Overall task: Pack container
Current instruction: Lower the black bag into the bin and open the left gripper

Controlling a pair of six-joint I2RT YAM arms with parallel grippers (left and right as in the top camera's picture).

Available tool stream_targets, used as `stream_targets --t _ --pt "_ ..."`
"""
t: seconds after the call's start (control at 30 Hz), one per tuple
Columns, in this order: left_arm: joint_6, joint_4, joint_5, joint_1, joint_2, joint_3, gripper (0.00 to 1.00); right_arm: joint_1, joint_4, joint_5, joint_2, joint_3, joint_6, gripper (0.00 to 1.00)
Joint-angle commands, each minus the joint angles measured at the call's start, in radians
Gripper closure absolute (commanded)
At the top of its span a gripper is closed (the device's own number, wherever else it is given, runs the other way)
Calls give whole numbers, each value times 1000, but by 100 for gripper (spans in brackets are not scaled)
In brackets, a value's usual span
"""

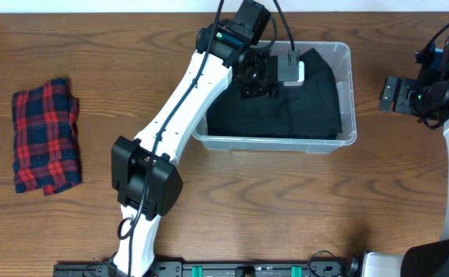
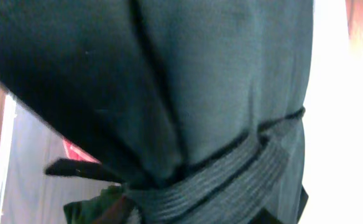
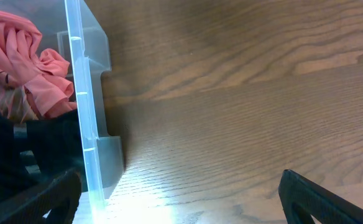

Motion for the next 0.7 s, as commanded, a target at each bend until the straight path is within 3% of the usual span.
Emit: stream_targets --t 0.0,0.07,0.1,0.17,0.27,0.53,0.6,0.67 --pt "2 0 -57 -6 27 -4 56 -6 -1 2 2 3 11 1" --pt "1 25 -107 -6 27 -4 46 -6 -1 2 1 3 11 1" --pt "0 37 -123 -6 26 -4 31 -6 -1 2 1 3 11 1" --pt "-2 57 -148 -6 25 -4 16 -6 -1 2 1 3 11 1" --pt "-24 90 -194 -6 16 -4 2 -6 -1 2 1 3 11 1" --pt "-320 258 -259 -6 -51 -4 1 -6 -1 2 2 3 11 1" --pt "-341 269 -259 -6 -63 -4 8 -6 -1 2 2 3 11 1" --pt "-352 266 -265 -6 -66 -4 28 -6 -1 2 1 3 11 1"
